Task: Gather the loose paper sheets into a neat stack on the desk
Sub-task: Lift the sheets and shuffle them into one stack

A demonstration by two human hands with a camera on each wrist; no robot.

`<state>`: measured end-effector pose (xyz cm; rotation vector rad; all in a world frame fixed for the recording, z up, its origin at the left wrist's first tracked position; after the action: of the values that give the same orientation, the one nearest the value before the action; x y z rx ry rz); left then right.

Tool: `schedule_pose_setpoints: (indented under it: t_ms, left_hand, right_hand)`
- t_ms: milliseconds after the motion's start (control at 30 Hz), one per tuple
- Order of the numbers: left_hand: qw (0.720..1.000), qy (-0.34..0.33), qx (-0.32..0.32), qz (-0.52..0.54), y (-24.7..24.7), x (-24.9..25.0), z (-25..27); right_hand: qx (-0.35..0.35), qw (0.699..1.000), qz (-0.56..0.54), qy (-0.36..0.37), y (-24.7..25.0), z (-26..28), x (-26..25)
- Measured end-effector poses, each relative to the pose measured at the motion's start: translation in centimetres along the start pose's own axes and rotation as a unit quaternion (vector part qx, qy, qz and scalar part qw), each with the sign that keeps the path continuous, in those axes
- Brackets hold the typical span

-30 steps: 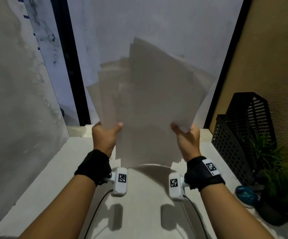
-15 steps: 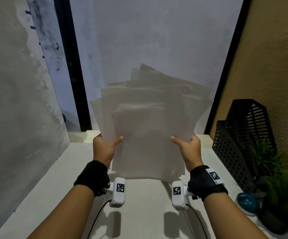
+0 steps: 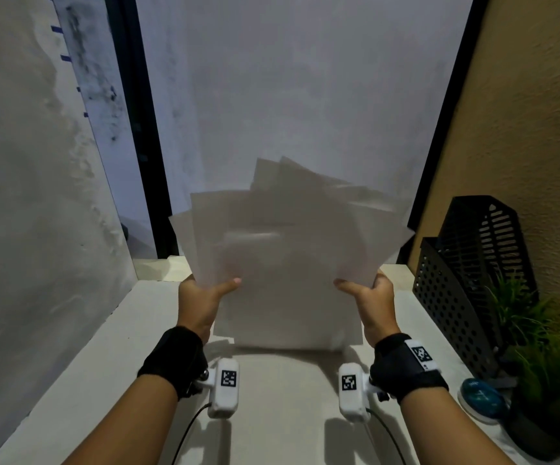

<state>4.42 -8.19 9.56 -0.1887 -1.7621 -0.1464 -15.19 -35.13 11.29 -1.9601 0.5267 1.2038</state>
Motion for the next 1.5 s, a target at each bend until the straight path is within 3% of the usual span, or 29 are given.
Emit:
schedule_pose_setpoints:
  t_ms: [167,333,667,833,967,1133,1367,1500]
  left_hand:
    - [1.0,0.007,-0.011,-0.023,0.0,-1.3,0.7]
    - [0.999,-0.045,0.002,-0.027,-0.3,1.2,0.0]
    - [1.0,-0.002,-0.005,0.001,-0.7,0.1,0.3]
    - [0.997,-0.07,-0.004,-0.025,-0.1,3.4,-1.3]
    - [0.994,-0.088,-0.025,-0.059,0.3,6.0,-3.0]
    - [0.988,-0.092,-0.032,-0.117,1.1,7.4,-4.1]
    - [0.969,-0.103,-0.043,-0.222,1.7,7.5,-4.9]
    - [0.931,-0.139,-0.063,-0.331,0.8,7.6,-4.2]
  right_hand:
    - [-0.001,0.999,0.006,-0.037,1.2,0.6,2.3]
    - [0.004,0.998,0.043,0.049,0.1,-0.2,-0.2]
    - [-0.009,0.993,0.114,0.033,0.3,-0.2,1.8]
    - [-0.036,0.994,0.092,0.038,-0.4,-1.0,-0.3]
    - [-0.045,0.997,0.062,-0.02,-0.2,-1.6,0.0]
    - [-0.02,0.991,0.015,-0.13,1.2,-0.4,3.9]
    - [-0.022,0.977,-0.048,-0.207,1.6,1.6,7.7]
    - [-0.018,0.964,-0.085,-0.252,1.7,2.8,8.4]
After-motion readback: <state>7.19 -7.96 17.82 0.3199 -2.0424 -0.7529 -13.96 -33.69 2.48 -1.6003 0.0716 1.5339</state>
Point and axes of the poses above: each hand's wrist, its own z-axis away from the middle knuckle, its own y-axis out of the back of the hand, x = y × z, the point moved 8 cm from there along -z, towards the middle knuckle, and after that the axes turned 13 degrees about -z, right-handed, at the moved point
